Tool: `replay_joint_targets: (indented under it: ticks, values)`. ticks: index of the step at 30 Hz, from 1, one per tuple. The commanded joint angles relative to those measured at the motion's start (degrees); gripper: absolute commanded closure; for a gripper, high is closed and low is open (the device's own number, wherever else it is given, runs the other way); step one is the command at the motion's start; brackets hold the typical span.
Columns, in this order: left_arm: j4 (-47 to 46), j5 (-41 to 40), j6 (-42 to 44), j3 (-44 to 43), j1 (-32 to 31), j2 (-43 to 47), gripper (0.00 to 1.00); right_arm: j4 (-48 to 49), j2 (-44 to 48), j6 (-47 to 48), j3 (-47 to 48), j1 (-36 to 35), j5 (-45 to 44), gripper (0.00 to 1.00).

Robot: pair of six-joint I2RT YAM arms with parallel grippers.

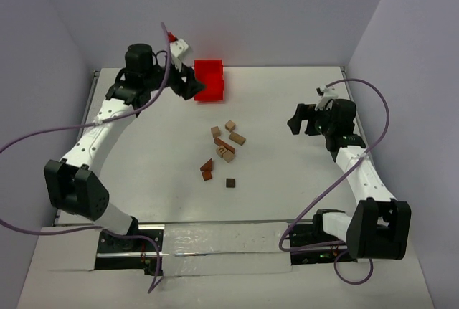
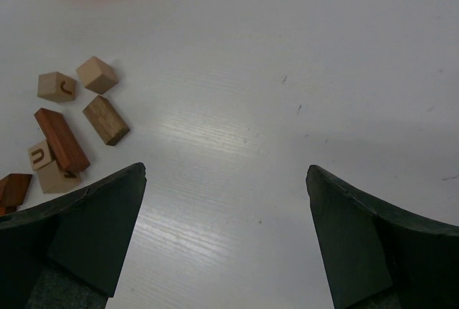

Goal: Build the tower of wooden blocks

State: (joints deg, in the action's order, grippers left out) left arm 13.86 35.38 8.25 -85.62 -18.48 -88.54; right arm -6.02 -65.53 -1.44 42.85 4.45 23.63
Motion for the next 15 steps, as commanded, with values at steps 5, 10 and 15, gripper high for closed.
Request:
replay_joint_targets:
  ticks: [5,10,15]
  values:
    - [24.14,5.72,40.25,1.35,-8.73,-7.07,0.38,-3.8,-2.57,3.12,3.49,0.21,4.05,0.0]
    - [24.44,3.08,49.05,1.85,-12.39,-11.24,0.33,-4.84,-2.54,4.04,3.76,0.3,4.3,0.0]
    - [36.58,2.62,62.82,-6.5,-16.08,-21.99,0.44,-7.37,-4.54,5.36,5.26,0.3,7.13,0.0]
